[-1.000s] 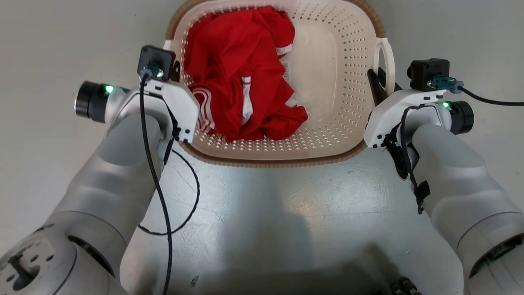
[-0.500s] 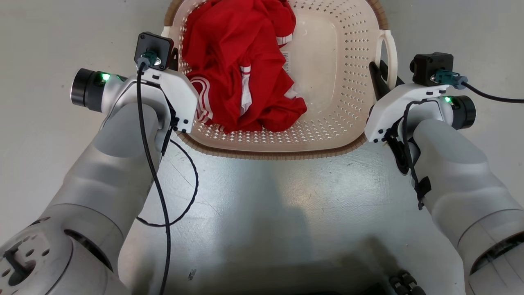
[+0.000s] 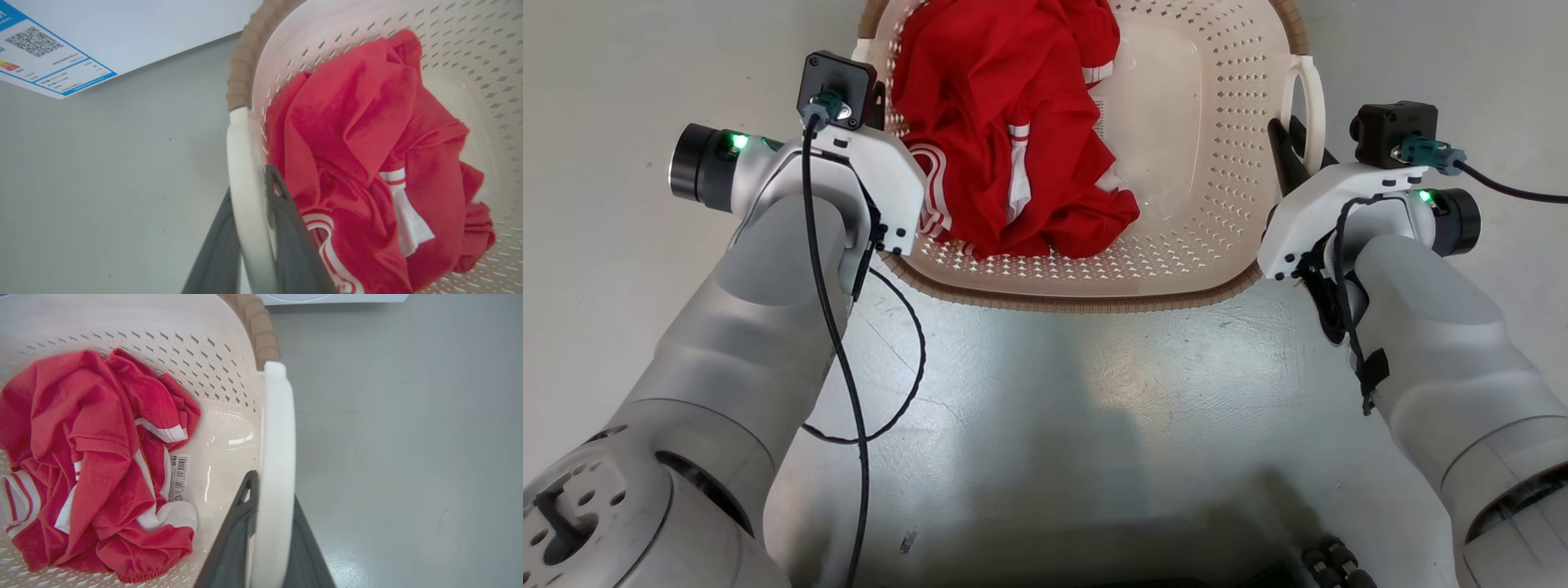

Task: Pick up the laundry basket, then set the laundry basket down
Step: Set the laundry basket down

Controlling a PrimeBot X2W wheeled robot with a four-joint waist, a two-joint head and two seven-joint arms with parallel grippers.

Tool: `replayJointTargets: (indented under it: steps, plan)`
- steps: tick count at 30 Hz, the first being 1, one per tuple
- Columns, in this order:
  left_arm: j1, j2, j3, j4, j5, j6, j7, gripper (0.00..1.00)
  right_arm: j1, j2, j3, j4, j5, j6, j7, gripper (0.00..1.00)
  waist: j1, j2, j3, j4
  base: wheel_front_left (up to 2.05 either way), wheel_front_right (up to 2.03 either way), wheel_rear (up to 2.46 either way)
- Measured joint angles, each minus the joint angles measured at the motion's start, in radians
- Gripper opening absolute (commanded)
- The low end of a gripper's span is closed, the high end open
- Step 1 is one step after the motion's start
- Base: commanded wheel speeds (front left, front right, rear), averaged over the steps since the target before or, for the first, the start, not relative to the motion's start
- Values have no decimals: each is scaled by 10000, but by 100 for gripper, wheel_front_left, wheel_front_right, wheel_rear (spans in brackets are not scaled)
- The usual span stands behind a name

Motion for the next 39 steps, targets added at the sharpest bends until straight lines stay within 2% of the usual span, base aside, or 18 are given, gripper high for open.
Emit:
replayJointTargets:
  steps: [11,12,13,14,15,16,17,39]
  plan:
    - [-32,-67,-13,2,-42,38,4,0,-5,4,-257,15,-359,0,0,0,0,0,9,58,0,0,0]
    - [-32,-77,-13,2,-82,61,10,5,-5,6,-297,15,-387,0,0,0,0,0,10,56,0,0,0]
    - [-32,-81,-15,2,-96,90,10,40,-5,13,-328,15,-393,2,0,11,0,0,13,53,0,0,0]
    - [-32,-82,-35,2,-94,94,12,84,-5,17,-343,13,-407,10,-2,41,0,0,14,52,0,0,0]
    - [-32,-92,-59,4,-94,96,13,100,-7,19,-347,13,-433,65,0,57,0,0,14,51,0,0,0]
    - [-32,-109,-65,4,-96,107,29,100,-6,40,-359,15,-466,79,-2,87,0,0,14,49,0,0,0]
    - [-32,-130,-61,4,-105,107,111,100,-7,54,-387,15,-514,79,-2,100,0,0,14,45,0,0,0]
    - [90,-297,113,8,-449,196,19,100,-12,159,-1601,-230,-1559,90,-6,100,0,0,-266,7,0,0,0]
